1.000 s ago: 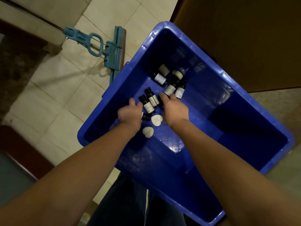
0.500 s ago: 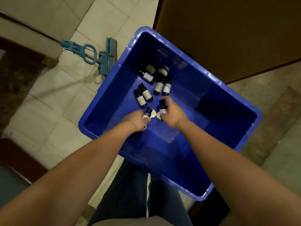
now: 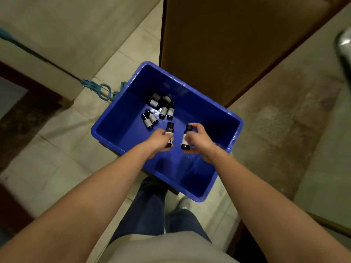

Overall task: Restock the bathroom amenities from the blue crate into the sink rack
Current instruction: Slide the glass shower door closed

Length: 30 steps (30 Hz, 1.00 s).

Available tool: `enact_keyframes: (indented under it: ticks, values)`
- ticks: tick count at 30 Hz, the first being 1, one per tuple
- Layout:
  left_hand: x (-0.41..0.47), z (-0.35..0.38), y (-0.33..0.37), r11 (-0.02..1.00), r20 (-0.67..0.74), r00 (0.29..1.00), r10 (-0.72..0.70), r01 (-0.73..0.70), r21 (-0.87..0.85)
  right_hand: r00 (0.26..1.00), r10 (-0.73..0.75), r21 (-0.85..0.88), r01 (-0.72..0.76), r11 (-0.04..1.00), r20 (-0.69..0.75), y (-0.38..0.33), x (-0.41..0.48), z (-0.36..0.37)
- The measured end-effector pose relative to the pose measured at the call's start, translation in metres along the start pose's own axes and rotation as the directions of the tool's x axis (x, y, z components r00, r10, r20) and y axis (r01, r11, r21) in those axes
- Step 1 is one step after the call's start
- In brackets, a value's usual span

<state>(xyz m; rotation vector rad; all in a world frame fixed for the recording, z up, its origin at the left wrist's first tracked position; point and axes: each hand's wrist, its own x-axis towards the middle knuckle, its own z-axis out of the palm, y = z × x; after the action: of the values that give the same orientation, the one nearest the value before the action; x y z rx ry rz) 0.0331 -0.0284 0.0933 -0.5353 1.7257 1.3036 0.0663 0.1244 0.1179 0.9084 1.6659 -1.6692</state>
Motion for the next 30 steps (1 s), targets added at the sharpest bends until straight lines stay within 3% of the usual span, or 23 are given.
enact_keyframes:
  ticks: [9, 21, 30]
  values:
    - [-0.084, 0.054, 0.029, 0.955, -0.024, 0.995, 0.097, -0.1, -0.279, 0.987, -0.162, 0.063, 0.162, 0.985, -0.015, -0.013, -0.1, -0.045]
    - [-0.187, 0.092, 0.079, 0.884, 0.003, 0.914, 0.406, -0.392, -0.253, 0.91, -0.413, 0.178, 0.409, 0.895, -0.018, -0.041, -0.211, -0.084]
    - [-0.237, 0.092, 0.118, 0.816, 0.147, 0.82, 0.554, -0.498, -0.294, 0.854, -0.52, 0.302, 0.497, 0.813, -0.006, -0.066, -0.269, -0.106]
